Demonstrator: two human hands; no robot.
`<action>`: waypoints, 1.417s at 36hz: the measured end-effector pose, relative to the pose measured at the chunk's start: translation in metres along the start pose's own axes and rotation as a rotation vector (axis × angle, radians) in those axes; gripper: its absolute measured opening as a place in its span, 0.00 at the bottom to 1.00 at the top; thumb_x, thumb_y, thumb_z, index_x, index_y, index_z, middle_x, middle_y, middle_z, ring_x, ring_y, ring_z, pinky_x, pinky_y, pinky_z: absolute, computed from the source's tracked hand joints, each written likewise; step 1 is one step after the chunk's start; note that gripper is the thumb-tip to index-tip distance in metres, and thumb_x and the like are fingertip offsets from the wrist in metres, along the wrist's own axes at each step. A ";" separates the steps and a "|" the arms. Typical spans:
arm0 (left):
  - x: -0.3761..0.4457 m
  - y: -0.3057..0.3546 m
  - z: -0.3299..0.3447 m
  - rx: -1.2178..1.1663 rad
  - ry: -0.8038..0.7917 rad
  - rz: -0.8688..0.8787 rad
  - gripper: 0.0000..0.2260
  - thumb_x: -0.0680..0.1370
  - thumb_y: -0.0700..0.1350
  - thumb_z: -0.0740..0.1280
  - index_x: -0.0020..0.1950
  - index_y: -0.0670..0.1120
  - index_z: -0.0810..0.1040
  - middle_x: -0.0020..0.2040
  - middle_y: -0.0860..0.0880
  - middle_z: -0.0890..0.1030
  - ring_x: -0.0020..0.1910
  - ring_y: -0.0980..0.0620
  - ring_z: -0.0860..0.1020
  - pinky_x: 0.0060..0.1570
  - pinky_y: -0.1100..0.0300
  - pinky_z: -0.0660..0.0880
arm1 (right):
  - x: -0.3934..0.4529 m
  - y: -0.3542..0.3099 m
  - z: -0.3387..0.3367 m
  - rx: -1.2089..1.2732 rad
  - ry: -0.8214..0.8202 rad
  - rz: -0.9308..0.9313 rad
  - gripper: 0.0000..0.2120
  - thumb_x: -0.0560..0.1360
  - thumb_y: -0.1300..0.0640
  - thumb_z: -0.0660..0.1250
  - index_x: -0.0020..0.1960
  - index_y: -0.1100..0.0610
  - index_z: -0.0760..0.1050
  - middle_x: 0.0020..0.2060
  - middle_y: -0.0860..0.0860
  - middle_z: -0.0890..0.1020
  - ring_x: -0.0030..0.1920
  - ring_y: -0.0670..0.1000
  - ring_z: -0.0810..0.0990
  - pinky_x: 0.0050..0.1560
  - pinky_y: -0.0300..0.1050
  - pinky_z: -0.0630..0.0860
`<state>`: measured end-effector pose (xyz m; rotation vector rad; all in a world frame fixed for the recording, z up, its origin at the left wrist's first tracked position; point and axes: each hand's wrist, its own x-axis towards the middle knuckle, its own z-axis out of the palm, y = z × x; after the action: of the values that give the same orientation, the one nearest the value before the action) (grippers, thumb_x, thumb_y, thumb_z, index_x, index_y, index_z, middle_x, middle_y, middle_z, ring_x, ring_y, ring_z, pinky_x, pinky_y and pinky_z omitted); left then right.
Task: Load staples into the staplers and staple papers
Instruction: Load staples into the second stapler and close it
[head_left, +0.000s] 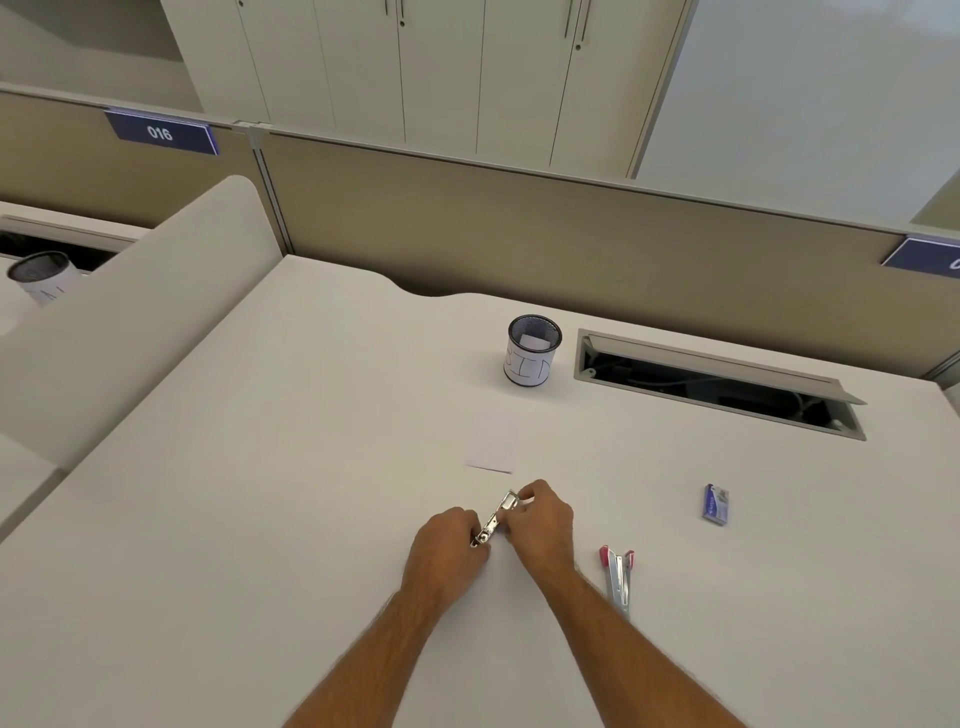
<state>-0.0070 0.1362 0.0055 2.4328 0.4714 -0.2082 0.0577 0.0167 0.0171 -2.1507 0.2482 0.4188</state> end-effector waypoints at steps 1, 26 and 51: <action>-0.001 0.001 0.000 0.005 0.006 0.007 0.05 0.76 0.47 0.66 0.49 0.48 0.80 0.44 0.51 0.81 0.43 0.49 0.79 0.40 0.58 0.71 | 0.000 0.000 0.000 0.015 -0.008 0.015 0.19 0.68 0.64 0.74 0.59 0.57 0.77 0.47 0.54 0.84 0.46 0.55 0.83 0.47 0.51 0.82; 0.013 0.060 -0.033 -0.113 -0.118 0.160 0.10 0.77 0.40 0.68 0.55 0.48 0.70 0.46 0.45 0.83 0.42 0.45 0.82 0.44 0.50 0.81 | 0.012 0.010 -0.044 0.593 -0.154 0.021 0.20 0.72 0.68 0.74 0.62 0.57 0.78 0.40 0.63 0.85 0.41 0.60 0.85 0.45 0.55 0.85; 0.022 0.063 -0.050 -0.131 -0.209 0.264 0.32 0.77 0.37 0.70 0.79 0.54 0.65 0.46 0.48 0.82 0.45 0.49 0.83 0.48 0.58 0.80 | -0.007 0.000 -0.078 0.257 -0.403 -0.266 0.09 0.76 0.47 0.70 0.55 0.47 0.82 0.44 0.48 0.83 0.48 0.49 0.82 0.50 0.43 0.75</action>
<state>0.0390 0.1281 0.0748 2.2846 0.0671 -0.3033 0.0667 -0.0472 0.0612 -1.7714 -0.1999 0.6155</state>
